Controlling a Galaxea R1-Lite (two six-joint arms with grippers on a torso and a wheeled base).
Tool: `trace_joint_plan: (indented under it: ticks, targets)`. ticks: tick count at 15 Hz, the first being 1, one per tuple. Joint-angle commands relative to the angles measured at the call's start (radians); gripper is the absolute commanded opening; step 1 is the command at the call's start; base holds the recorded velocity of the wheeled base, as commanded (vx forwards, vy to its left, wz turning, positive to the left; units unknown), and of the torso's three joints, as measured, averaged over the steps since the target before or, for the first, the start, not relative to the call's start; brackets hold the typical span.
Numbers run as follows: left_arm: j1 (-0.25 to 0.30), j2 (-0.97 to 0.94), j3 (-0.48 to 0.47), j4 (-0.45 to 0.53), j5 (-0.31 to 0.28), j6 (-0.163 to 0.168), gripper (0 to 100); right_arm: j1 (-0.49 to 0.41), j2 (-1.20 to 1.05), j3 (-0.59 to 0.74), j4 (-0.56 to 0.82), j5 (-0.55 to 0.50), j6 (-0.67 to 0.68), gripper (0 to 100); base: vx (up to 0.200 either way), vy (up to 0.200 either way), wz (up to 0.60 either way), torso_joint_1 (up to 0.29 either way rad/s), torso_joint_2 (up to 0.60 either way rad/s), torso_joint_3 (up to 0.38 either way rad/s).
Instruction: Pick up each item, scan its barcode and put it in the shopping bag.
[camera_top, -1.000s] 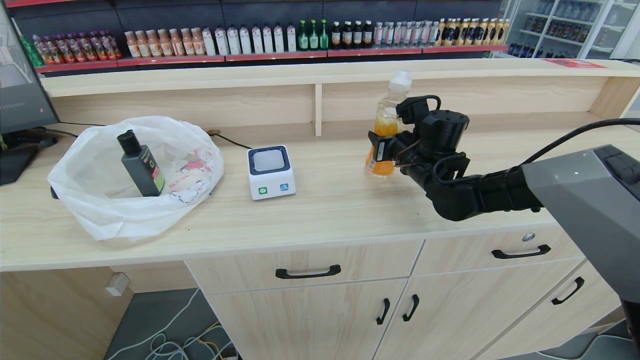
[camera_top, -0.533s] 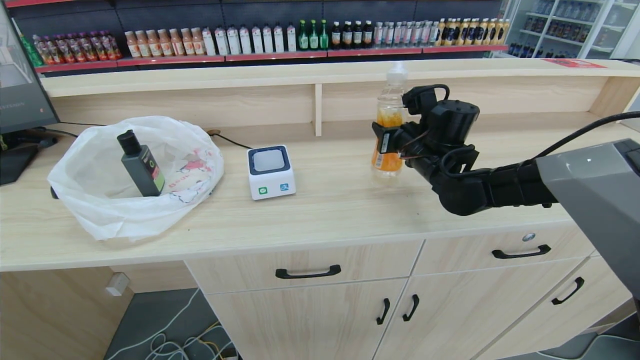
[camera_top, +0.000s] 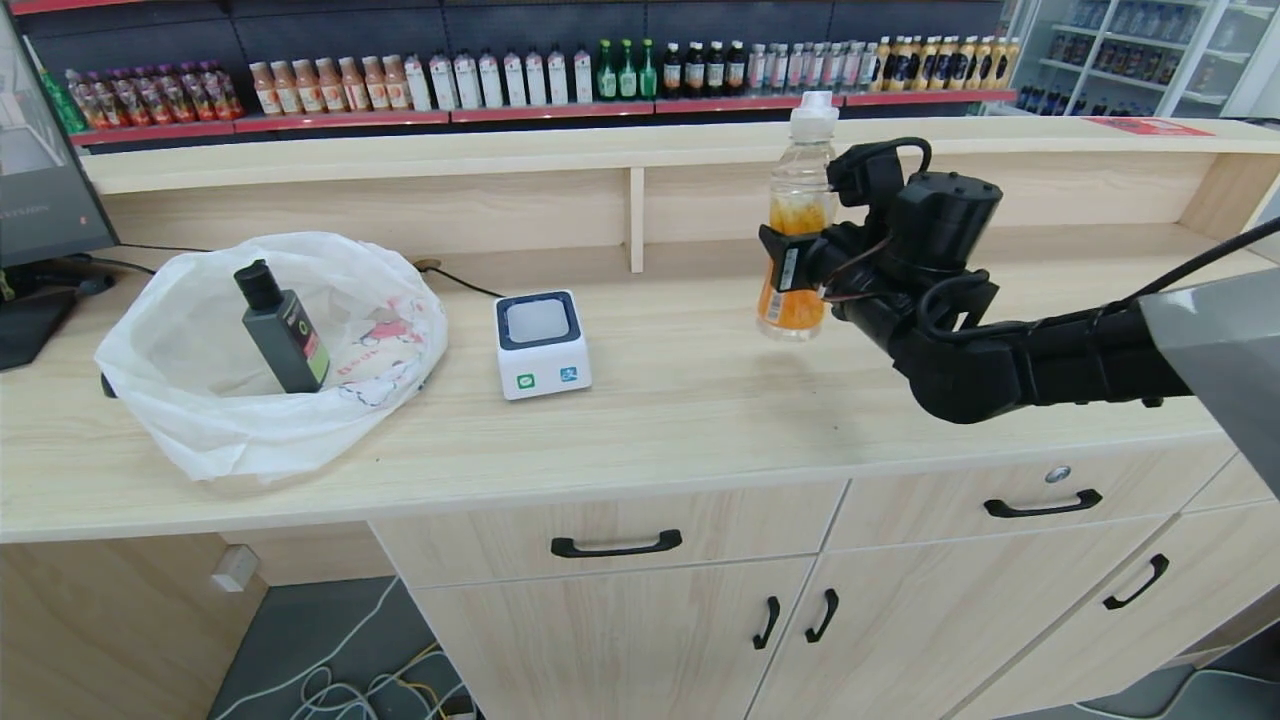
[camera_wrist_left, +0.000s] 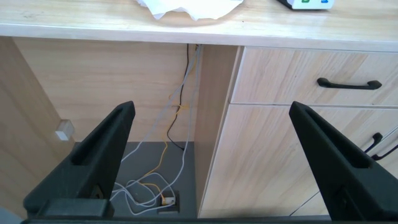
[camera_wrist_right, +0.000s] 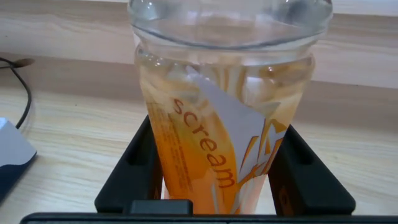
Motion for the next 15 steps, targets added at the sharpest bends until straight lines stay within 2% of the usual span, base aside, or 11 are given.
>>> trace_joint_plan:
  ticks: [1,4,9,11,15]
  targets:
    - [0.001,0.0,0.0,0.0,0.0,-0.001,100,0.0,-0.12,0.101,-0.003,0.0,-0.004,0,0.0,0.0,0.0,0.0,0.0,0.0]
    - [0.001,0.0,0.0,0.0,0.0,-0.001,100,0.002,-0.261,0.248,-0.003,0.0,-0.004,0,0.0,0.0,0.0,0.0,0.0,0.0]
    - [0.001,0.0,0.0,0.0,0.0,-0.001,100,0.08,-0.463,0.515,-0.032,-0.006,-0.024,0,0.0,0.0,0.0,0.0,0.0,0.0]
    - [0.001,0.0,0.0,0.0,0.0,-0.001,100,0.085,-0.545,0.635,-0.063,-0.031,-0.022,0,0.0,0.0,0.0,0.0,0.0,0.0]
    - [0.001,0.0,0.0,0.0,0.0,-0.001,100,0.12,-0.669,0.773,-0.072,-0.065,-0.024,0,0.0,0.0,0.0,0.0,0.0,0.0]
